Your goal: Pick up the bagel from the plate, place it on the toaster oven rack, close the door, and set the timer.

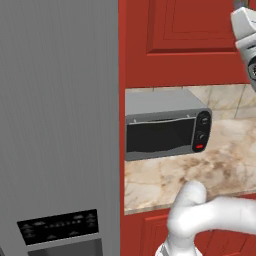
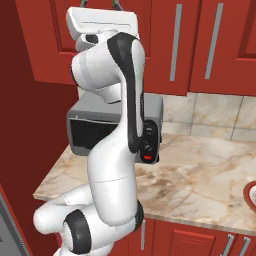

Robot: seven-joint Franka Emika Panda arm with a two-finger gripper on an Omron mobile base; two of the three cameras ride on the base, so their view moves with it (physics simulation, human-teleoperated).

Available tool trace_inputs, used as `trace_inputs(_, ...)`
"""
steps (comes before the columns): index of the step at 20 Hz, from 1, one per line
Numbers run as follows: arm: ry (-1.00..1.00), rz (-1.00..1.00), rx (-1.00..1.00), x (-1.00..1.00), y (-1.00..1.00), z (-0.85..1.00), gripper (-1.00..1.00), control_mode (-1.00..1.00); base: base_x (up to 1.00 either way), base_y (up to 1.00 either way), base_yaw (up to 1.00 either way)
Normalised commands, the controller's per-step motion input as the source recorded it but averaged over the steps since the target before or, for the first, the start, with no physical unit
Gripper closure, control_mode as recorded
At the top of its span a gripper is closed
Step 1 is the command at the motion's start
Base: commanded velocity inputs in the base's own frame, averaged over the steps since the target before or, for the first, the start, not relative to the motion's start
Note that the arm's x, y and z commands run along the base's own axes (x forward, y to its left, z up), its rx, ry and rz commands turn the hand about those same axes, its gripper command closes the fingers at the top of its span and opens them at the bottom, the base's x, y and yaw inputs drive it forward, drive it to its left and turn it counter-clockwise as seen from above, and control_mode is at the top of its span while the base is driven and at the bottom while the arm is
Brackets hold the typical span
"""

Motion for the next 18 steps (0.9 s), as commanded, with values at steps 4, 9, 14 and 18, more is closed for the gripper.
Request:
trace_inputs(4, -0.46, 0.32, 0.47, 0.46, 0.52, -0.24, -1.0, -1.0, 0.0, 0.0, 0.0)
trace_inputs(9, -0.56, 0.34, 0.43, 0.08, 0.66, -0.04, -1.0, -1.0, 0.0, 0.0, 0.0)
trace_inputs(14, -0.32, 0.34, 0.34, 0.0, 0.76, -0.14, -1.0, -1.0, 0.0, 0.0, 0.0)
trace_inputs(18, -0.25, 0.42, 0.26, 0.0, 0.86, -0.11, -1.0, -1.0, 0.0, 0.0, 0.0)
